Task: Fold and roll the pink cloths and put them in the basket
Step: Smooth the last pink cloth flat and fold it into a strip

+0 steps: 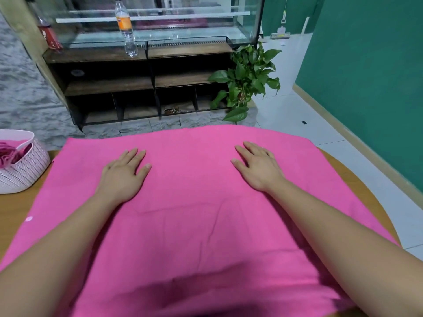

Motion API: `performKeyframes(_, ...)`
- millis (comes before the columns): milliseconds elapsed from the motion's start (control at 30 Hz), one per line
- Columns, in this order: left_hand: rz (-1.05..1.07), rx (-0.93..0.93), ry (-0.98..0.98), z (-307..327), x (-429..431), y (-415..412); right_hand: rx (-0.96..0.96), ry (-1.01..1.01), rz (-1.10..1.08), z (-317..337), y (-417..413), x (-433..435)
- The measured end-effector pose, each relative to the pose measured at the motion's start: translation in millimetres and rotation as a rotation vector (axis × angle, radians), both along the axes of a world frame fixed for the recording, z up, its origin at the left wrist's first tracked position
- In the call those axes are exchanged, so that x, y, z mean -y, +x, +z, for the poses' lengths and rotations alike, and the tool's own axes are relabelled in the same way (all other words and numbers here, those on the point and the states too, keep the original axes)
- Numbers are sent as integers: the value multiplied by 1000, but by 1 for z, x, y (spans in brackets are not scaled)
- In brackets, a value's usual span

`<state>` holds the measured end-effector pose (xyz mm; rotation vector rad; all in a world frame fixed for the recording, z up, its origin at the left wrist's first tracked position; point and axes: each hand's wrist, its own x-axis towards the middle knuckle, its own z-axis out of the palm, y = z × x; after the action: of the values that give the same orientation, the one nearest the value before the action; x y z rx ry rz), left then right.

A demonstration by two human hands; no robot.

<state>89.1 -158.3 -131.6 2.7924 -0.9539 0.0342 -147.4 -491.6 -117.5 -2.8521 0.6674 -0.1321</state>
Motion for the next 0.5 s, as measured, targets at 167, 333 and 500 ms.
performKeyframes(167, -20, -9, -20, 4, 8, -14, 37, 5, -25, 7, -7, -5)
performKeyframes(333, -223, -29, -50, 11, 38, -76, 111, 42, -64, 17, -58, 5)
performKeyframes(500, -436, -68, -47, 14, 87, -149, 152, 34, -204, 18, -146, 36)
